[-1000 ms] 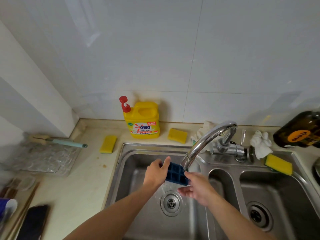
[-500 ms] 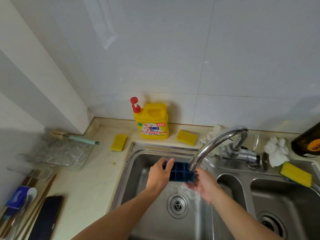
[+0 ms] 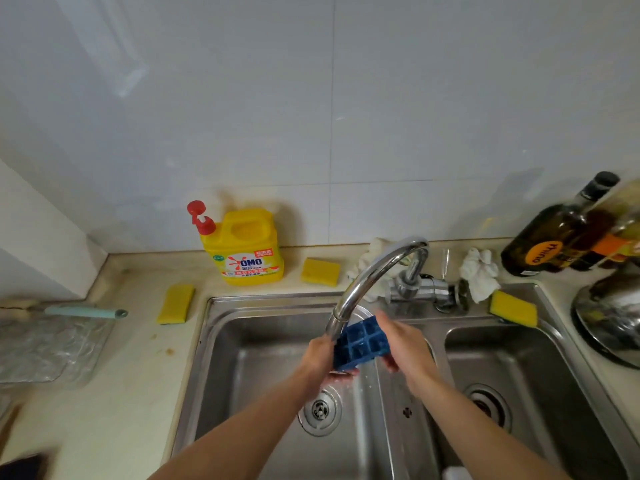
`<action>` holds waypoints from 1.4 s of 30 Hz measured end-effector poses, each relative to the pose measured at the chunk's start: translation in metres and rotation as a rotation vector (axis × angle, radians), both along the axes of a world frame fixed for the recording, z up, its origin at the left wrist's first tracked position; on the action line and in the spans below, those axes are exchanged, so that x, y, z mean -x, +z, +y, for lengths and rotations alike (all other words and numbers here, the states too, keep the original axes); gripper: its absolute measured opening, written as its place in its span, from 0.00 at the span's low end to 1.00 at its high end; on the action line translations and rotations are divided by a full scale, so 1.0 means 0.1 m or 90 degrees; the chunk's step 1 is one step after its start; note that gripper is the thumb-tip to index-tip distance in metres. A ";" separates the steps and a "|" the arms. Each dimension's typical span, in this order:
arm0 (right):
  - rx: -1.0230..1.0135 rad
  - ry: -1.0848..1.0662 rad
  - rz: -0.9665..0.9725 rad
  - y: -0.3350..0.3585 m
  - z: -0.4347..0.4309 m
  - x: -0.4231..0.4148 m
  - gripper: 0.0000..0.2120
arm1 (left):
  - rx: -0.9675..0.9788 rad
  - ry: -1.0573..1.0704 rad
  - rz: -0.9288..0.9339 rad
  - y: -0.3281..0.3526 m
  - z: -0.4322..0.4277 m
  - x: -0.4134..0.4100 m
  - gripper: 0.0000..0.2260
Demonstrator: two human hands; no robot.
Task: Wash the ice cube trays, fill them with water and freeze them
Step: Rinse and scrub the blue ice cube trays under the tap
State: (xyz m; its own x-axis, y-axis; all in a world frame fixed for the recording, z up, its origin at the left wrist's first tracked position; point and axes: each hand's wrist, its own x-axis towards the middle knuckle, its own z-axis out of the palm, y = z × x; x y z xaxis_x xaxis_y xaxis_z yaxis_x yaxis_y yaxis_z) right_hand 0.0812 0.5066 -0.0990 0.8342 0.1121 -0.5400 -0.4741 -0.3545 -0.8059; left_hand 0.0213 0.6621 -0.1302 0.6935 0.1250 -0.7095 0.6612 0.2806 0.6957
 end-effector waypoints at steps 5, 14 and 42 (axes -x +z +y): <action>-0.029 -0.020 0.067 -0.09 -0.01 0.08 0.22 | -0.119 0.021 -0.008 0.06 0.06 -0.04 0.21; -0.113 0.077 0.119 -0.11 0.44 0.31 0.22 | -0.242 0.086 -0.074 0.08 0.57 0.18 0.23; -0.094 0.087 0.275 -0.09 0.02 0.48 0.38 | -0.297 -0.039 -0.066 0.19 0.19 0.31 0.25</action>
